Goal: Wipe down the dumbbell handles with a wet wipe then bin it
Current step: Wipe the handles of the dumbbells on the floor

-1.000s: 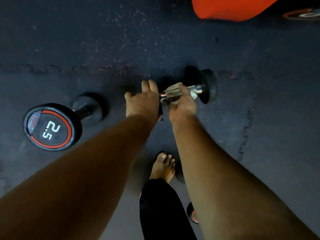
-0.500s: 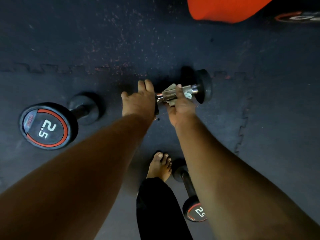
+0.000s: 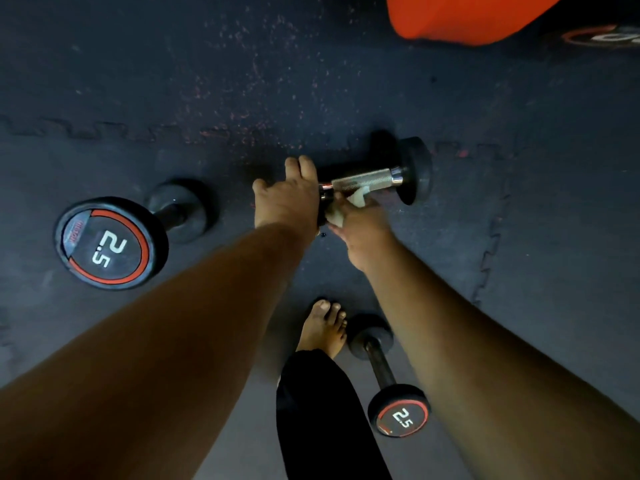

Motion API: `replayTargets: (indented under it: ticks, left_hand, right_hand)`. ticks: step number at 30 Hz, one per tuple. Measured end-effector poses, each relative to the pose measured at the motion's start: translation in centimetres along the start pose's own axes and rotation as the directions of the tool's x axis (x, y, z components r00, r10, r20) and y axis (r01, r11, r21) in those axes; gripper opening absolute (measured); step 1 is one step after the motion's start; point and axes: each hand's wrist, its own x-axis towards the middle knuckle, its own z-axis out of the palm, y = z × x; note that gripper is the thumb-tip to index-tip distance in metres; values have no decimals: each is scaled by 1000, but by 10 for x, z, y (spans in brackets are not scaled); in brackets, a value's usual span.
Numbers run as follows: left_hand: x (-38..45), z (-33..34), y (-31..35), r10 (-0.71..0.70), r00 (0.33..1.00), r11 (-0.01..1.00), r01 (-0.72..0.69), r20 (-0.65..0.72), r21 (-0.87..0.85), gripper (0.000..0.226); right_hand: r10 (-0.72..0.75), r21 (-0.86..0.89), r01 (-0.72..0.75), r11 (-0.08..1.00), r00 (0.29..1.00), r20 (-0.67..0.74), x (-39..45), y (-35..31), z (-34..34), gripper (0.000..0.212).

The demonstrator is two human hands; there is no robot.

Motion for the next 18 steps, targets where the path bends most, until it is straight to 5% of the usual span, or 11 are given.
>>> replayTargets:
  ticks: [3,5,7,9,11,15,18]
  left_hand:
    - [1,-3,0,-9,1000,1000,9,-4,-5,118]
    - [0,-3,0,-3,1000,1000,3,-4,11,122]
    - [-1,-1,-1,-2,1000,1000,2,-4,9,123]
    - [-2,2,0,-5,1000,1000,5,-9,9,122]
    - [-1,3,1,-5,1000,1000,6,-20,14,119]
    - [-1,1,1,-2,1000,1000,2,-20,8,117]
    - [-1,3,3,-11,1000,1000,11,-29,-3,114]
  right_hand:
    - [-157,-465,185,866,983,98,-8,-12,-23,11]
    - [-373,-789,379,484,905,207,-11,-22,-41,26]
    - [-517,-813,572,111,732,444,-12,-30,-50,55]
    - [-523,-742,654,-151,584,621,-1,-33,-45,76]
    - [-434,-722,581,-377,577,692,16,-29,-34,75]
    - [-287,-688,451,-568,675,680,24,-12,-34,70]
    - [-309,-720,442,-534,691,653,22,-16,-24,64]
